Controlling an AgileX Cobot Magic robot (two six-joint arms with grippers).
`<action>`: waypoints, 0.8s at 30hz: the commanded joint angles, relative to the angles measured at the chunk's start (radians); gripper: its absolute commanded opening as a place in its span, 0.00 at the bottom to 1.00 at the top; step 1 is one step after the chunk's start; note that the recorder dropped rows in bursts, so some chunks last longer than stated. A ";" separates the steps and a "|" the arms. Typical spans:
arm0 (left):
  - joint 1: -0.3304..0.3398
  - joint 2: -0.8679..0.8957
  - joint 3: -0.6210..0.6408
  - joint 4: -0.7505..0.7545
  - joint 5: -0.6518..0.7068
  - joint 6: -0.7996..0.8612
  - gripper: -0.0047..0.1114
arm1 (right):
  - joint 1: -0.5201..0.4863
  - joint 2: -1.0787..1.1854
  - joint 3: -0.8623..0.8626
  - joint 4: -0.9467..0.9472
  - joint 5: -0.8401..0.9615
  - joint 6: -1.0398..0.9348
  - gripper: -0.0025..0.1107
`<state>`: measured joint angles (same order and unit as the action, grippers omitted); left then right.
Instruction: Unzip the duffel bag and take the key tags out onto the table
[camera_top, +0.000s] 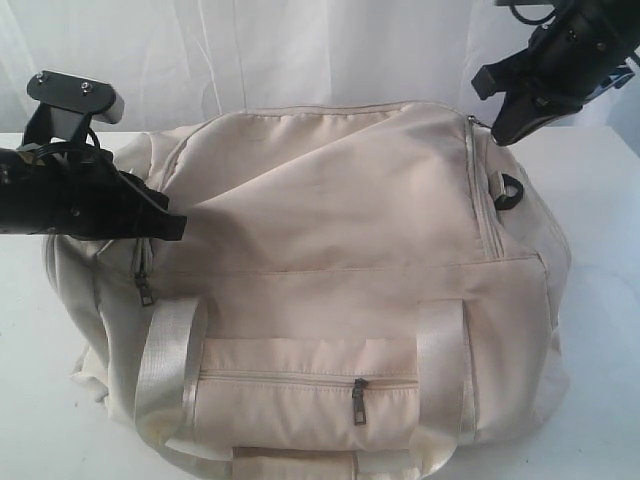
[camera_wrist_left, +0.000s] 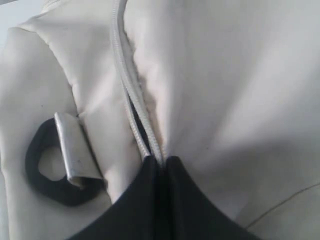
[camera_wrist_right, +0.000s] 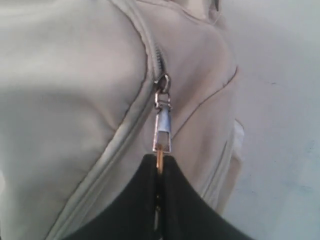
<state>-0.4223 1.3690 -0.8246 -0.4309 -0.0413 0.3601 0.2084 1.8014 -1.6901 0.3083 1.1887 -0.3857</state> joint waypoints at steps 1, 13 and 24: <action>0.003 -0.001 0.011 -0.009 0.011 0.003 0.04 | -0.010 -0.054 0.063 0.026 -0.002 0.005 0.02; 0.003 -0.001 0.011 -0.009 0.010 0.003 0.04 | -0.006 -0.197 0.230 0.141 -0.007 -0.012 0.02; 0.003 -0.001 0.011 -0.009 0.010 0.003 0.04 | 0.053 -0.332 0.403 0.144 -0.018 -0.012 0.02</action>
<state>-0.4204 1.3690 -0.8246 -0.4309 -0.0413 0.3601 0.2475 1.5142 -1.3301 0.4403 1.1610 -0.3867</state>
